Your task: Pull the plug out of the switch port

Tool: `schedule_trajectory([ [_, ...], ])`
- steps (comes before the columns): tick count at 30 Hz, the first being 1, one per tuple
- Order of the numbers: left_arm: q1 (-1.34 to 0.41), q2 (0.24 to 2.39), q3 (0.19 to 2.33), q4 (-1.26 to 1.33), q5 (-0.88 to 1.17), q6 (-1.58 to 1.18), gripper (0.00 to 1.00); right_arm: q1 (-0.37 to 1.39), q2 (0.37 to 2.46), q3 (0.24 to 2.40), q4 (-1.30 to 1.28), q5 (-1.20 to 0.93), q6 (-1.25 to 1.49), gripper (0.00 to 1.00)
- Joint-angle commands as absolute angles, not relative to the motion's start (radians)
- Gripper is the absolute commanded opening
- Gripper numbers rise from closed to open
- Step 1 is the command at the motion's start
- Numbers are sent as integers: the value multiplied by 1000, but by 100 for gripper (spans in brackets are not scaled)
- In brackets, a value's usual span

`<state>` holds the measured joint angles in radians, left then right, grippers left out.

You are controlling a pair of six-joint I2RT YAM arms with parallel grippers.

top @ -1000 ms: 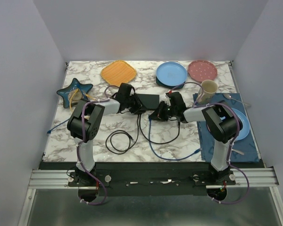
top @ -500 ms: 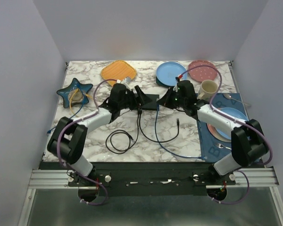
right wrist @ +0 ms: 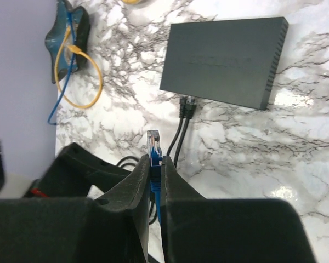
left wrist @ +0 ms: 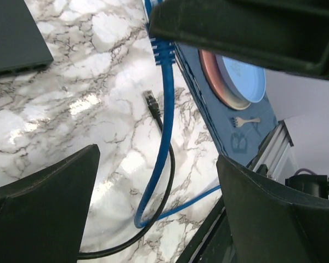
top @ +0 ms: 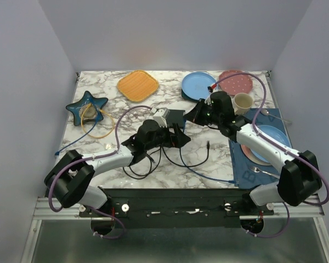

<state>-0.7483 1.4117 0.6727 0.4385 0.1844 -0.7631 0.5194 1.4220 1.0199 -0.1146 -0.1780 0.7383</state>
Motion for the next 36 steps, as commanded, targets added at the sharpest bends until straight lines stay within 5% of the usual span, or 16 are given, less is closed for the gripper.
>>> schedule_trajectory([
  [1,-770,1437,713,347,95,-732,99,551,1350,1009,-141,-196,750,1],
  [7,-778,1482,758,327,143,-704,98,584,1298,983,-150,-186,744,1],
  [8,-779,1483,753,333,146,-704,92,586,1292,971,-152,-183,744,1],
  [10,-779,1497,765,309,164,-703,70,588,1278,959,-150,-176,739,1],
  [11,-779,1509,788,290,166,-703,38,588,1263,948,-152,-172,738,1],
  [13,-781,1514,807,235,150,-707,4,589,1246,942,-155,-161,730,1],
  [14,-779,1505,824,223,147,-704,0,589,1227,943,-156,-157,724,1],
  [17,-779,1458,865,173,132,-675,0,592,1195,963,-181,-134,690,16],
  [18,-779,1445,876,161,126,-669,0,595,1178,991,-217,-108,680,33],
  [19,-778,1431,891,137,118,-652,0,597,1166,1006,-242,-88,660,40],
  [24,-750,1362,1040,34,42,-598,0,598,1046,1011,-319,114,637,61],
  [36,-353,1281,1322,-311,-254,-537,0,597,899,844,-325,230,620,67],
])
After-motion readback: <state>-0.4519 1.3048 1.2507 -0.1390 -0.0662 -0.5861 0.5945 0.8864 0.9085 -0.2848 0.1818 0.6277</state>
